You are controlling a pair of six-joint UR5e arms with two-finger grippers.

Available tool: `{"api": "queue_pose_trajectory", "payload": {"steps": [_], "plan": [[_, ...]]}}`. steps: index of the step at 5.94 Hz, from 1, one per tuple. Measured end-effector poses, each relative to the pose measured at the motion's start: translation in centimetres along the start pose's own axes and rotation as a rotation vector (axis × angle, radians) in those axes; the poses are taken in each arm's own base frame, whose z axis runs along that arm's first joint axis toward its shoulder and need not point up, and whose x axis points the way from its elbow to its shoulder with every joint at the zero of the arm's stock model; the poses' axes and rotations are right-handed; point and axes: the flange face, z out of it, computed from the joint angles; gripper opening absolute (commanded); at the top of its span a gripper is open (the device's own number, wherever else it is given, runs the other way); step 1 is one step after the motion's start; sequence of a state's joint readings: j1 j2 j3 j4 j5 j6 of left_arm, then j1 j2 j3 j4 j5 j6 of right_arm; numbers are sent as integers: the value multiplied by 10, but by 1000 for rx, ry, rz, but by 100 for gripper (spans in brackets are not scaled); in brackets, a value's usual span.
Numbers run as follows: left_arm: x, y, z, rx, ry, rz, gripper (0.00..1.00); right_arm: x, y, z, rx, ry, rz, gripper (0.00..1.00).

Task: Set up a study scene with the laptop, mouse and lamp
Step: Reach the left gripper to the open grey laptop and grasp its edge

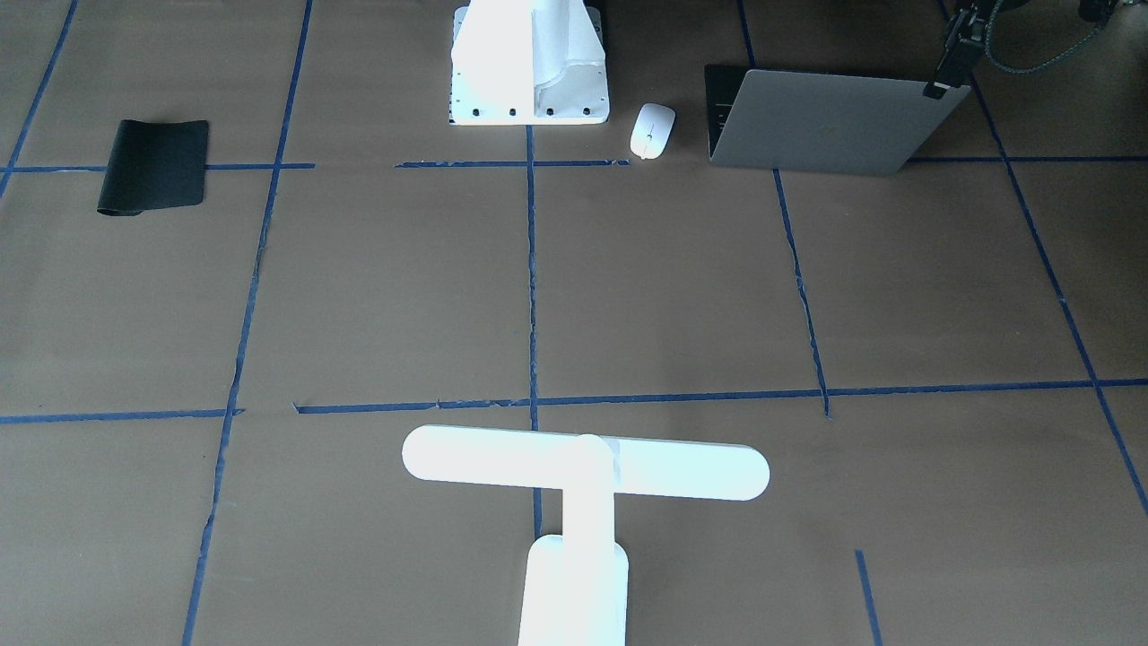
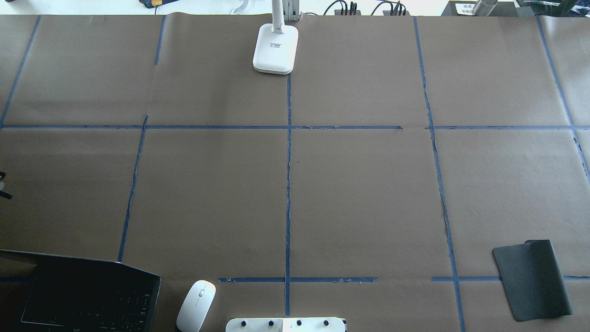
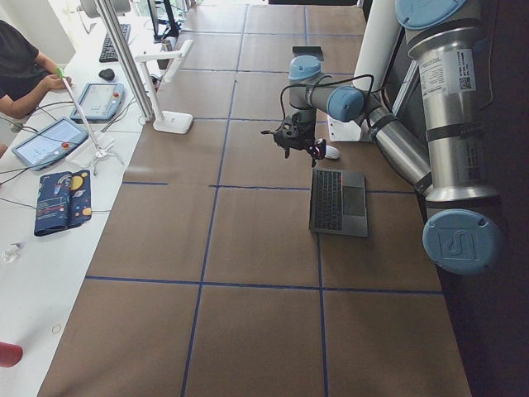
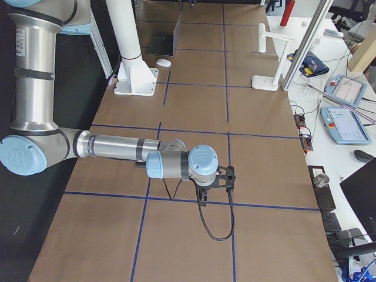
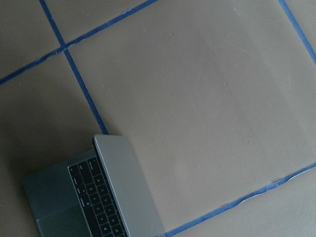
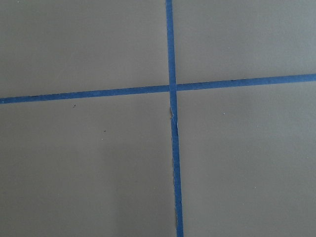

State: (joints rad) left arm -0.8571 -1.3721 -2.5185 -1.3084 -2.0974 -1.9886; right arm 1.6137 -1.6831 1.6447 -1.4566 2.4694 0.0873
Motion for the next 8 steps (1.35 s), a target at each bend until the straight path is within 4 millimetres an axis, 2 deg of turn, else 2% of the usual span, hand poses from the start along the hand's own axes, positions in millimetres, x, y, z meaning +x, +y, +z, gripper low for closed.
{"api": "queue_pose_trajectory", "payload": {"steps": [3, 8], "plan": [[10, 35, 18, 37, 10, -127, 100, -1, -1, 0, 2, 1, -2, 100], [-15, 97, 71, 130, -46, -227, 100, -1, 1, -2, 5, -1, -1, 100]]}}
